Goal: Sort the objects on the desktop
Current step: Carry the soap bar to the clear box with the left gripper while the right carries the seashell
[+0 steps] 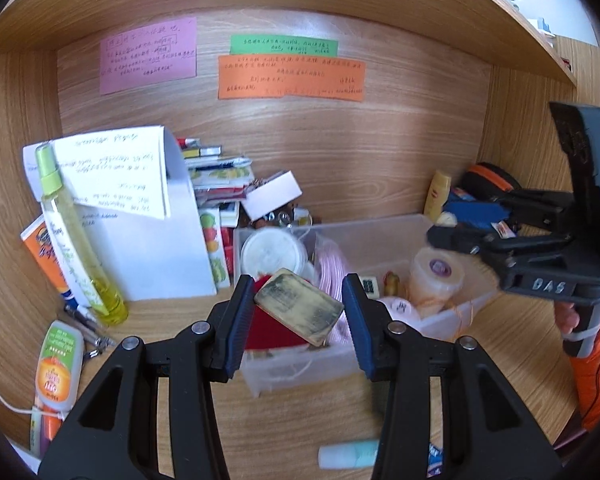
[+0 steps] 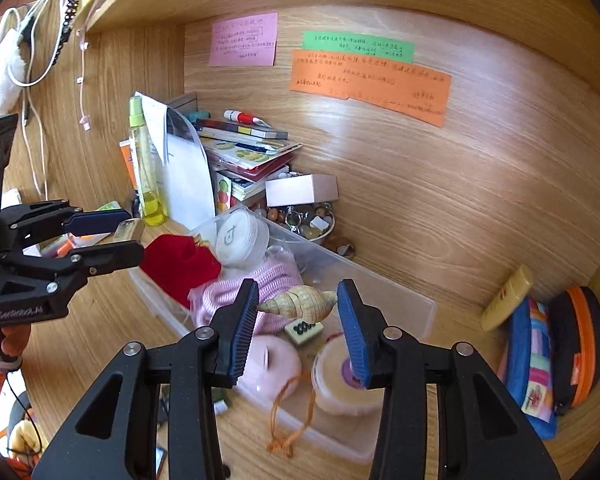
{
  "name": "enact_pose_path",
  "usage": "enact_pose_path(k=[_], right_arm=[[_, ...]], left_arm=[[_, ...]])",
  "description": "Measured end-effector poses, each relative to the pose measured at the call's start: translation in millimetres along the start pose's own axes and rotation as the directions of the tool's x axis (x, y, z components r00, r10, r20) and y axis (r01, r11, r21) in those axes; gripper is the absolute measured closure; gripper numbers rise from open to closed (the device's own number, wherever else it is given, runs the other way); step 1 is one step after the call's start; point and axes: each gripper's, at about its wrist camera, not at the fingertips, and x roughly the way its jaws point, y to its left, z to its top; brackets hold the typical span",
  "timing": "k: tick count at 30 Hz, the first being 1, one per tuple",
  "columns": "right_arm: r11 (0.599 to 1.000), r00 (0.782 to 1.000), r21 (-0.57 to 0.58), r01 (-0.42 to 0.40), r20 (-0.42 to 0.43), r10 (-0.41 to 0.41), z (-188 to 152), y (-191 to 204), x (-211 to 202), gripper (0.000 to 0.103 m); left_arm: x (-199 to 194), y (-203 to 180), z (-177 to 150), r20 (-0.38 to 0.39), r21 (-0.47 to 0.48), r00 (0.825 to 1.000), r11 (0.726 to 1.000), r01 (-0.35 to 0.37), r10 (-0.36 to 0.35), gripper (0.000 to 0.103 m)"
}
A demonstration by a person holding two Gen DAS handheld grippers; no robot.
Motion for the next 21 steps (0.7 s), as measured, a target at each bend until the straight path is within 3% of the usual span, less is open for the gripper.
enact_pose_path(k=[14,21], right_arm=[[0.996,0.994,0.078,-0.034,-0.097,0.042,-14.2,-4.2,51.6,0.066],[0.999,0.991,0.036,-0.012,-0.129,0.016,-21.3,8.5,68.4,0.066]], left_arm=[[47.7,-6.3,-16.9,-0.084,-0.003,0.996,1.0,0.031,-0.032,0.059],[58.7,-3.7,-25.4,-0.111,0.027,0.993,0.999,-0.025,0.028,0.059]])
